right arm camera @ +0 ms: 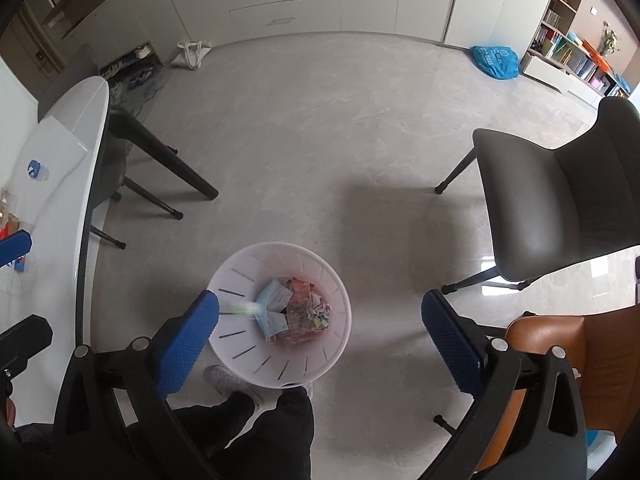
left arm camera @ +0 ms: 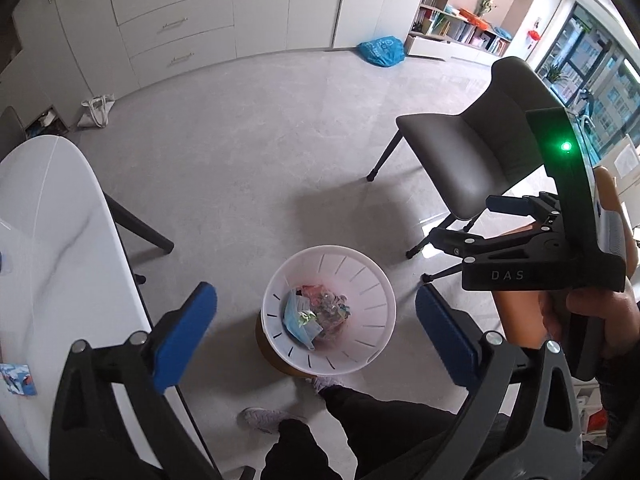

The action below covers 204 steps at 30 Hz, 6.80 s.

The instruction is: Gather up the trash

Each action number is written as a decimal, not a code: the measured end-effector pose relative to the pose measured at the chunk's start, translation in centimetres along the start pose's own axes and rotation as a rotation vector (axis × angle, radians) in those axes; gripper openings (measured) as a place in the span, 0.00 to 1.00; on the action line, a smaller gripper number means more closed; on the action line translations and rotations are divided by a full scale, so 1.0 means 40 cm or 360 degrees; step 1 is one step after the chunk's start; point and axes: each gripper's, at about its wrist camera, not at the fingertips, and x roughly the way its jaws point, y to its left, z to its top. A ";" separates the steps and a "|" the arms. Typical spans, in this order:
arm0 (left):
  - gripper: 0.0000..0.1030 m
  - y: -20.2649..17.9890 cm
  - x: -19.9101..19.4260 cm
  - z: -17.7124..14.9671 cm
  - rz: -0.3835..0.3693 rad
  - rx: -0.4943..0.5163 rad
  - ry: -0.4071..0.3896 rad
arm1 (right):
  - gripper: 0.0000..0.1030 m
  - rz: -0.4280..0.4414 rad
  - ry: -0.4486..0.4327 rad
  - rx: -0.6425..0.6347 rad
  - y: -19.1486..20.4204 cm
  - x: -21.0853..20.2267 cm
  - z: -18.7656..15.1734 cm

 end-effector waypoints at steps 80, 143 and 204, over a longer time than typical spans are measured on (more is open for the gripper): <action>0.93 0.941 -0.386 -0.759 0.0737 -0.1781 -0.0194 | 0.52 0.0755 0.0134 -0.1748 1.548 0.132 0.022; 0.38 0.287 -0.138 -0.182 0.0118 -0.0547 -0.0096 | 0.52 0.0314 0.0070 -0.0474 0.341 -0.021 -0.005; 0.93 0.257 -0.194 -0.189 0.0390 -0.0547 -0.0158 | 0.97 0.0274 -0.0026 -0.0644 0.412 0.003 0.087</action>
